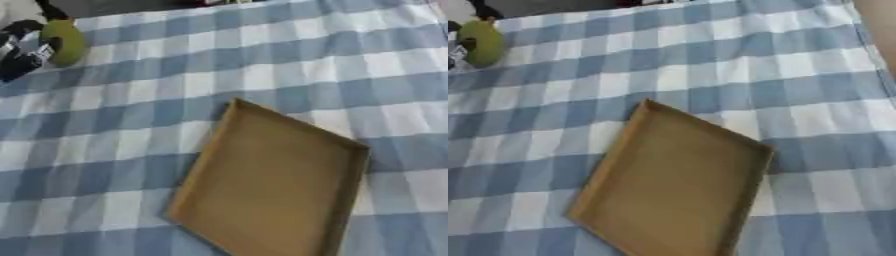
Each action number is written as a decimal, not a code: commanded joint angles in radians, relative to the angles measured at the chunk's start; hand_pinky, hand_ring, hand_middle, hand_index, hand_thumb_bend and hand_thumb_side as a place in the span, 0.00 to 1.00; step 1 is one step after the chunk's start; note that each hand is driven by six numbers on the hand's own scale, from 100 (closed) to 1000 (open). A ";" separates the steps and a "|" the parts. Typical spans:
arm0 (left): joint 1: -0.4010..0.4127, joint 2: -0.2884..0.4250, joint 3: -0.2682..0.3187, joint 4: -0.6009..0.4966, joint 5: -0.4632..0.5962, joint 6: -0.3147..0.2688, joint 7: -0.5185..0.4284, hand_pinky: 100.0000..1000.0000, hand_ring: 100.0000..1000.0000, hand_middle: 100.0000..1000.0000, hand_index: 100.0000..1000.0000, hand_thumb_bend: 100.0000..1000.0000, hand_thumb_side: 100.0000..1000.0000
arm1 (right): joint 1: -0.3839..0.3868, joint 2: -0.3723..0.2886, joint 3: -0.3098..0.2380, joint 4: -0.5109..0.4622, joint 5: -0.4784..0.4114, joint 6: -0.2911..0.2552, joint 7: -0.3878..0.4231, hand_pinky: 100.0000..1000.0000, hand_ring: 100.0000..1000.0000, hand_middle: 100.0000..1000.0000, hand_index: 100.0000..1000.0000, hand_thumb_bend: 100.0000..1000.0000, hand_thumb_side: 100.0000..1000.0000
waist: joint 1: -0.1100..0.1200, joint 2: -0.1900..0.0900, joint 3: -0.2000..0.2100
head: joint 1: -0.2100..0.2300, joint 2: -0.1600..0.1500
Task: Pick up objects on the table and place them in the box.
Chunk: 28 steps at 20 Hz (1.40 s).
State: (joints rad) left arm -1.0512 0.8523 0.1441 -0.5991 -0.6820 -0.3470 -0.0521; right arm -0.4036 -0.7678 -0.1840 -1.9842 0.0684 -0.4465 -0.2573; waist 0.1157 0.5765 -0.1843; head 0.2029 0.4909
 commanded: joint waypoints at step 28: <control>-0.035 0.023 0.027 -0.025 0.001 0.072 0.129 0.76 0.64 0.62 0.75 0.00 0.78 | 0.016 0.002 -0.019 -0.016 -0.001 0.007 -0.001 0.73 0.73 0.58 0.68 0.00 0.41 | 0.000 0.014 -0.023 | 0.032 -0.028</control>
State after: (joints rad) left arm -1.0744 0.8502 0.1631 -0.6077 -0.6930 -0.2809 0.0592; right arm -0.3855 -0.7486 -0.1899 -1.9842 0.0679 -0.4411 -0.2577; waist 0.1207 0.6142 -0.2073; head 0.2333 0.4737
